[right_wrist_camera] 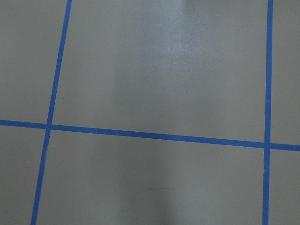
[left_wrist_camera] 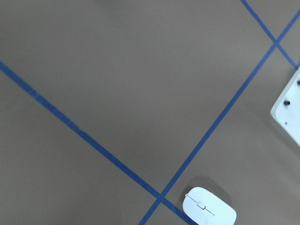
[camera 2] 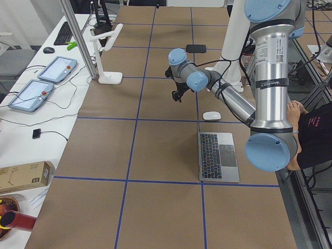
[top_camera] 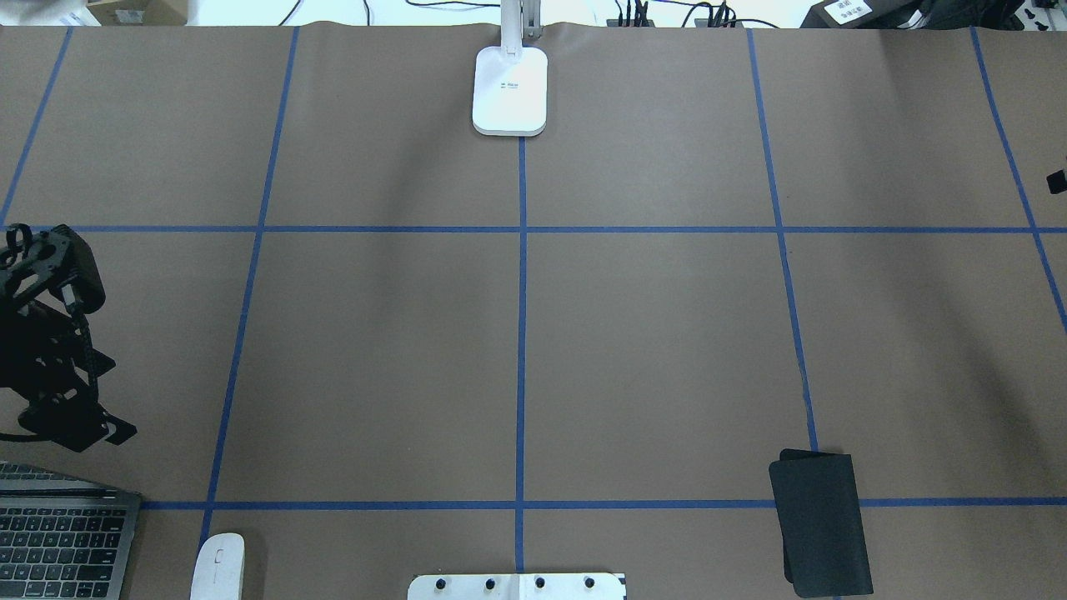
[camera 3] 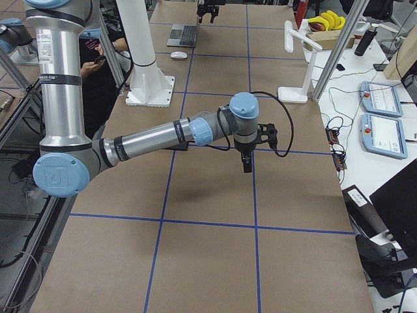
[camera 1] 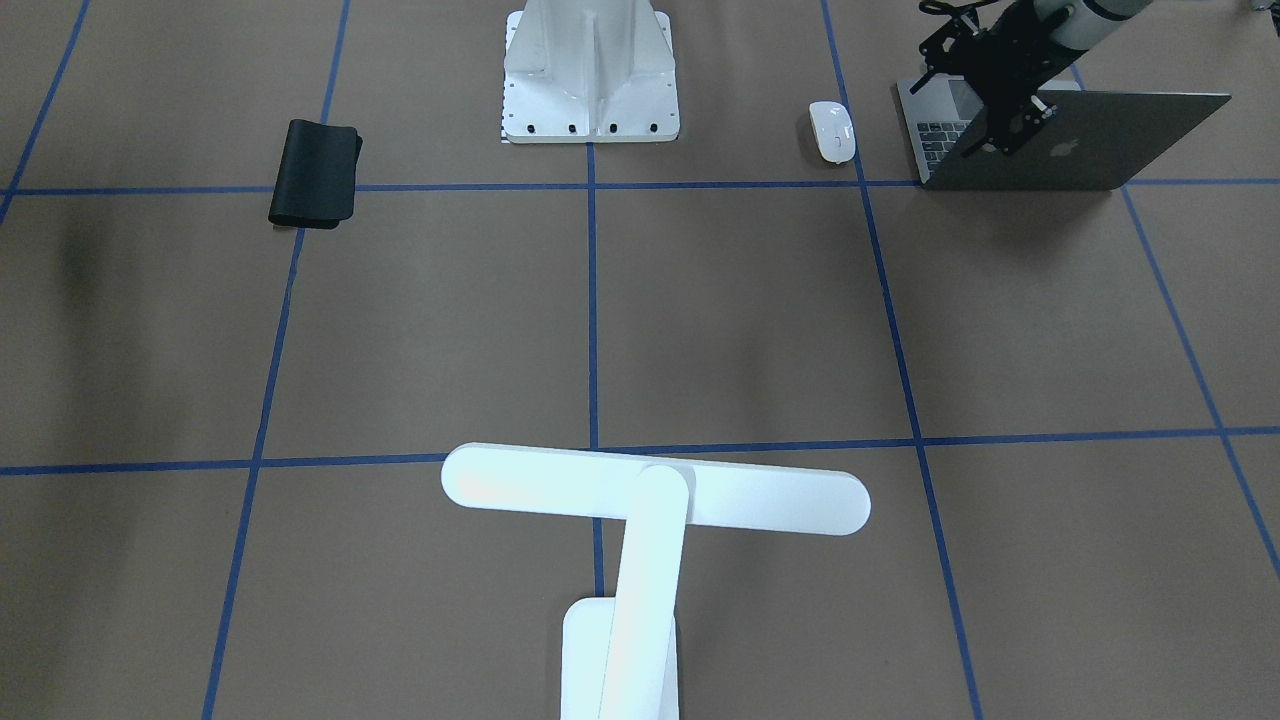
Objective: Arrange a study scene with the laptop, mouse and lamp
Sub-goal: 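Lower the left gripper toward the open silver laptop near the robot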
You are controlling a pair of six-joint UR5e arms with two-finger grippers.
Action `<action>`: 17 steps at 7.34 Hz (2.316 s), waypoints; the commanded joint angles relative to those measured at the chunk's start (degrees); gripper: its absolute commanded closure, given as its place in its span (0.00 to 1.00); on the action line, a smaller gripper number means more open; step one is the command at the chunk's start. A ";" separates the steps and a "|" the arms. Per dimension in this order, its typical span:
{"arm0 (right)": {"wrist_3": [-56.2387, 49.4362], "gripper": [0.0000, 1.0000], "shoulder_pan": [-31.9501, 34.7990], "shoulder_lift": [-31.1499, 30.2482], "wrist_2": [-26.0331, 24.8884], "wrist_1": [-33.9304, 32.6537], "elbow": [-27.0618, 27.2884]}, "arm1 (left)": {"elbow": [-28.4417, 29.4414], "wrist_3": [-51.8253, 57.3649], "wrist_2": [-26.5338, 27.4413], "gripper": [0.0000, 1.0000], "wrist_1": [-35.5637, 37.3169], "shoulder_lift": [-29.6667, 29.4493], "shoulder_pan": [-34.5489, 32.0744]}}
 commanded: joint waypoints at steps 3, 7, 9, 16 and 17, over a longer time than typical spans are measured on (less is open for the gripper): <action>-0.09 0.00 -0.27 0.09 -0.09 0.03 -0.04 | -1.99 11.00 4.14 0.01 0.08 2.65 3.71; -0.01 0.00 -0.79 0.00 0.00 0.90 -0.04 | -3.31 10.83 3.09 0.01 0.34 10.64 3.46; -0.01 0.00 -0.88 -0.09 0.00 1.26 -0.04 | -2.96 10.91 2.12 0.01 0.26 12.14 2.84; -0.01 0.00 -0.88 -0.18 0.00 1.35 -0.04 | -2.26 17.30 -1.76 0.01 -0.10 13.74 -0.50; -0.01 0.00 -0.97 -0.18 0.00 1.26 -0.04 | -1.91 20.90 -0.80 0.01 -0.01 14.09 -0.50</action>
